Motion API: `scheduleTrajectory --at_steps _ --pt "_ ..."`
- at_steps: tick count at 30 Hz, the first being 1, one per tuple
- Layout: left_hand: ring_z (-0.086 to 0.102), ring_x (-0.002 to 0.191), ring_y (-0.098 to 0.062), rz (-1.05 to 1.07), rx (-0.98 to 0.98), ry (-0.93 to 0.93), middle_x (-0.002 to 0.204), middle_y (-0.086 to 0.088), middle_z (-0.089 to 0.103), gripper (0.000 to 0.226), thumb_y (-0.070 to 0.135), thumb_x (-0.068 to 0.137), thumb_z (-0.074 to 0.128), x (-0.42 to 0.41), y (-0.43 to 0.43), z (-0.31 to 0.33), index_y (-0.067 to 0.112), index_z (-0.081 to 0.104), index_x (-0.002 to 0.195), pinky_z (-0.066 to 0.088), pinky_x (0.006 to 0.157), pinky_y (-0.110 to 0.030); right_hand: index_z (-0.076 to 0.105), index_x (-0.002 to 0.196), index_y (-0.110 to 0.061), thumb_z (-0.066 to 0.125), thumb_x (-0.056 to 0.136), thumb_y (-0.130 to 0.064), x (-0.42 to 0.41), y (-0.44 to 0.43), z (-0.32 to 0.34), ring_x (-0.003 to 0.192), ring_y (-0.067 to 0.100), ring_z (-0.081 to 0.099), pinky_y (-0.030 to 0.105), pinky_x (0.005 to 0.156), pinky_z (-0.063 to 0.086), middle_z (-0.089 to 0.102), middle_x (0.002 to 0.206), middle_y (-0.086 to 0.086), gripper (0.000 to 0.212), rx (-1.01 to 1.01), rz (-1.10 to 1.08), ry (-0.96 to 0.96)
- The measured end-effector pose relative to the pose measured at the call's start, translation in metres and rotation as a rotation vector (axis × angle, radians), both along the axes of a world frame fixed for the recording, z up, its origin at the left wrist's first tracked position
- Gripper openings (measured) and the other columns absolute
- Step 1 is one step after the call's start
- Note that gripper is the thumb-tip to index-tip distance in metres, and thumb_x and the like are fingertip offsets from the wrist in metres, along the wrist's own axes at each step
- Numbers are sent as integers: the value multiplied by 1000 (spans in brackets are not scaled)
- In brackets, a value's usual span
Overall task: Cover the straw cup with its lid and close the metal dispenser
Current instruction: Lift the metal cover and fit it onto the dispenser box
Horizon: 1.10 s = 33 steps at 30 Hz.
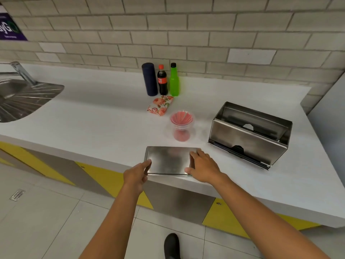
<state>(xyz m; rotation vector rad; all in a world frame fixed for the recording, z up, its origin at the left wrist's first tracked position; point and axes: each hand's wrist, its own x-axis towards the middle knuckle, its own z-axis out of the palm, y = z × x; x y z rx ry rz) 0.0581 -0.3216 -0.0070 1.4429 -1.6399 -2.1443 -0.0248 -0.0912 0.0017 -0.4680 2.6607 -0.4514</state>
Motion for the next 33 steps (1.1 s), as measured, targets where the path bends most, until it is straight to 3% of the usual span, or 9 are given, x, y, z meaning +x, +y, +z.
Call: scheduleTrajectory --at_steps 4,7,11,17,19,23,26,29,33 --pt "66 86 -23 -170 46 40 97 -9 72 30 28 80 85 1 -4 14 8 73 100 55 86 -36 22 160 -20 70 88 -50 1 7 5 149 30 23 41 118 28 18 167 8 91 -58 -48 -28" --pt "70 106 -27 -309 24 72 118 -14 75 32 24 85 80 2 -12 10 8 74 112 56 98 -43 21 159 -18 72 86 -49 6 12 5 144 29 32 41 114 35 33 159 7 94 -86 -91 -35" --pt "70 114 -29 -395 132 152 122 -12 74 33 19 93 72 6 -22 2 6 70 124 54 99 -46 20 159 -19 71 86 -48 12 15 6 140 28 39 40 111 39 41 154 7 93 -185 -199 -79" --pt "70 113 -30 -415 127 120 118 -13 76 28 14 95 68 15 -27 7 5 70 122 55 96 -45 24 157 -13 74 86 -47 25 22 19 135 26 49 37 108 44 48 150 8 94 -395 -404 -221" --pt "69 114 -30 -446 143 133 119 -13 75 29 14 96 66 19 -30 13 5 70 123 55 95 -45 36 151 -8 75 84 -44 33 28 26 125 25 57 37 101 49 56 140 8 86 -400 -475 -247" --pt "73 104 -27 -516 145 196 116 -12 77 26 14 98 63 18 -30 35 6 70 121 54 88 -40 66 116 -1 79 83 -31 50 42 43 74 16 72 41 78 63 76 99 14 46 -553 -575 -313" --pt "76 94 -22 -587 49 247 107 -10 79 21 16 98 64 10 -21 55 8 72 116 53 93 -40 66 113 -7 86 76 -23 65 59 66 82 26 76 47 80 63 76 99 15 44 -613 -604 -300" --pt "73 98 -28 -750 -158 281 106 -16 77 21 25 97 68 0 -5 79 11 73 112 57 89 -41 68 117 -17 92 68 -15 84 81 96 96 21 74 36 80 61 75 103 0 54 -597 -529 -272" --pt "70 97 -24 -1059 -448 291 111 1 72 50 30 80 86 -20 23 114 22 61 123 57 75 -34 66 116 -25 99 54 -13 103 108 123 92 12 72 34 83 60 72 102 -10 71 -519 -497 -153"
